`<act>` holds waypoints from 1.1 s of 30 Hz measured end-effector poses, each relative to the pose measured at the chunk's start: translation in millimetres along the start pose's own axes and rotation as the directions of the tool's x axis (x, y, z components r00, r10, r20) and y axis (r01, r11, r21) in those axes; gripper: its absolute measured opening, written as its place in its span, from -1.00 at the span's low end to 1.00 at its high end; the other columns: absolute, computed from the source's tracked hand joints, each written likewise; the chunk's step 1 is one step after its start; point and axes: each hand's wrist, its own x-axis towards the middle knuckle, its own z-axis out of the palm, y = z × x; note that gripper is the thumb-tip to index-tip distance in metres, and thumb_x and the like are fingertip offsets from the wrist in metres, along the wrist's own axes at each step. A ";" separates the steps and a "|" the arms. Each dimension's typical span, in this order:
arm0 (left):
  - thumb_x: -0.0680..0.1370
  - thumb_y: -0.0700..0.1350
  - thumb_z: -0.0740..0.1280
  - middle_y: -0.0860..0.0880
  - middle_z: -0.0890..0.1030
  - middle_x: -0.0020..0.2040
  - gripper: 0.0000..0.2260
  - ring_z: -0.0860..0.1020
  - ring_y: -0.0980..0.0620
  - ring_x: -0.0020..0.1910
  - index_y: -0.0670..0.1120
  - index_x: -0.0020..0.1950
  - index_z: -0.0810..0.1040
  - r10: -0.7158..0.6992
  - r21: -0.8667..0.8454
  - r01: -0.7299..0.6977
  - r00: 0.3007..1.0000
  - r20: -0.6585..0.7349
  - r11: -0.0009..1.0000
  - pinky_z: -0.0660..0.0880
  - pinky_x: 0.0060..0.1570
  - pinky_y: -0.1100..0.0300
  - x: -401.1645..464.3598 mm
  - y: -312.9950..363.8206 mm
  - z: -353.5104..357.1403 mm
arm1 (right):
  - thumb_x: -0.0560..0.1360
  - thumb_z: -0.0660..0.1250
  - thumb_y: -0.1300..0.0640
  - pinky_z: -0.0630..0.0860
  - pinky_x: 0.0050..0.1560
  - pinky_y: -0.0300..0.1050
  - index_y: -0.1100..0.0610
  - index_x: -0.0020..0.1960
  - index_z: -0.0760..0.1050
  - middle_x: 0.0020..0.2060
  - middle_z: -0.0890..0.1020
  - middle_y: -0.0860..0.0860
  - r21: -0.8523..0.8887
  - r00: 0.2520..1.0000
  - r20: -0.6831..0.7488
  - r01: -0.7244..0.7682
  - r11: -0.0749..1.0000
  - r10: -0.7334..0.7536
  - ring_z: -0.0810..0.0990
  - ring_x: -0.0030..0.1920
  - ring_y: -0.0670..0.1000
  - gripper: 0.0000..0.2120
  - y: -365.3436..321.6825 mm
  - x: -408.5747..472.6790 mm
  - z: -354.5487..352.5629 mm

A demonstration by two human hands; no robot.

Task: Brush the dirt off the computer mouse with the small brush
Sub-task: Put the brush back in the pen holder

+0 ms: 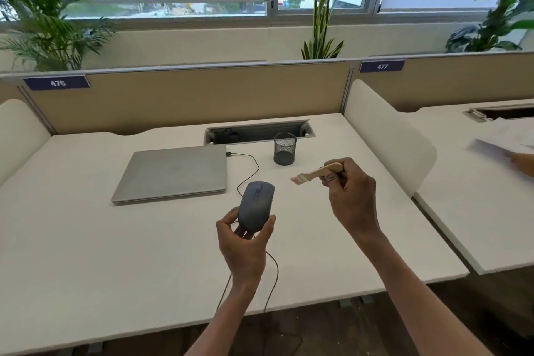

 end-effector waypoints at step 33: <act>0.27 -0.32 0.67 -0.02 0.60 0.23 -0.39 0.71 -0.02 0.05 0.03 0.15 0.46 -0.135 0.018 0.145 0.953 -0.270 0.989 0.61 -0.11 0.30 65.0 -77.8 149.8 | 0.62 0.11 0.26 0.50 0.08 0.09 0.09 0.30 0.53 0.06 0.53 0.29 -0.277 0.849 0.528 0.199 0.940 -0.024 0.49 0.05 0.30 -0.66 213.8 265.3 223.9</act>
